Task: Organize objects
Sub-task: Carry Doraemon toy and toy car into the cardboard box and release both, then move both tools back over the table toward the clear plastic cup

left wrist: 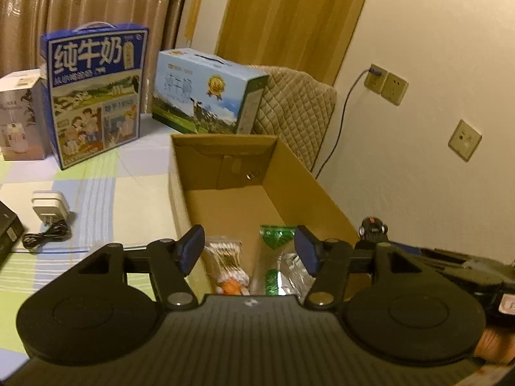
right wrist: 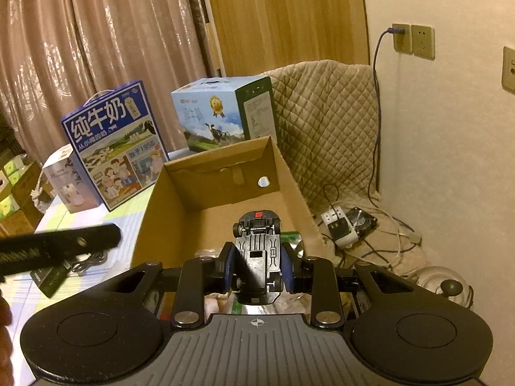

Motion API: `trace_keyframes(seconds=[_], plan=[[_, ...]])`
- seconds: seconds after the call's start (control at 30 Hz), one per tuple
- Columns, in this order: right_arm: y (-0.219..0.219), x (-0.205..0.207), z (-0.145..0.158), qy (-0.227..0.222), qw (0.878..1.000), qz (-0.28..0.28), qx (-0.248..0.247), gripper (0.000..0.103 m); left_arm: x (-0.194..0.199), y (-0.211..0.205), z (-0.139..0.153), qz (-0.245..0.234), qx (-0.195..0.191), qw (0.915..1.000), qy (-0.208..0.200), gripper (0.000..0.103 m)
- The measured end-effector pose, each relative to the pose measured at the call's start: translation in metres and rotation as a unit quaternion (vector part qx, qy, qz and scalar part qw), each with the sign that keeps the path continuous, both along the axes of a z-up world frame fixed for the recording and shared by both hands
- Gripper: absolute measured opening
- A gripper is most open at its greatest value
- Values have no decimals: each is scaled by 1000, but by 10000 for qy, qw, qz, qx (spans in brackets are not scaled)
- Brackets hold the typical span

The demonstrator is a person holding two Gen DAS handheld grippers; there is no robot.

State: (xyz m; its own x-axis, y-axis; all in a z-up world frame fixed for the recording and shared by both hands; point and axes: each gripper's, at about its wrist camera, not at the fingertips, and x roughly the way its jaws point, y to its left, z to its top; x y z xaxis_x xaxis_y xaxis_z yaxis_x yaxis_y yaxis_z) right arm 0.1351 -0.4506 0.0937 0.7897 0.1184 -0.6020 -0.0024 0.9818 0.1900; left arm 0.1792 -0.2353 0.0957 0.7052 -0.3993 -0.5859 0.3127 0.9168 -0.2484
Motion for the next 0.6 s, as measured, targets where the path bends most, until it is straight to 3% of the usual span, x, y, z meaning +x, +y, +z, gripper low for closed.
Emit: trace_keyframes(seconds=[0.4, 0.43, 0.47, 0.53, 0.6], plan=[[18, 7, 5, -96, 9993, 290, 205, 27, -11, 44, -4, 368, -119, 9991, 179, 60], [19, 9, 5, -125, 9989, 358, 271, 32, -12, 48, -5, 401, -120, 9989, 192, 60], [20, 11, 5, -145, 9986, 385, 325, 52, -13, 50, -6, 424, -112, 9988, 204, 60], [19, 11, 7, -224, 9986, 263, 392, 74, -15, 57, -8, 469, -95, 9986, 225, 62], [15, 8, 9, -327, 9978, 219, 538, 74, -18, 65, -10, 537, -96, 9983, 220, 65]])
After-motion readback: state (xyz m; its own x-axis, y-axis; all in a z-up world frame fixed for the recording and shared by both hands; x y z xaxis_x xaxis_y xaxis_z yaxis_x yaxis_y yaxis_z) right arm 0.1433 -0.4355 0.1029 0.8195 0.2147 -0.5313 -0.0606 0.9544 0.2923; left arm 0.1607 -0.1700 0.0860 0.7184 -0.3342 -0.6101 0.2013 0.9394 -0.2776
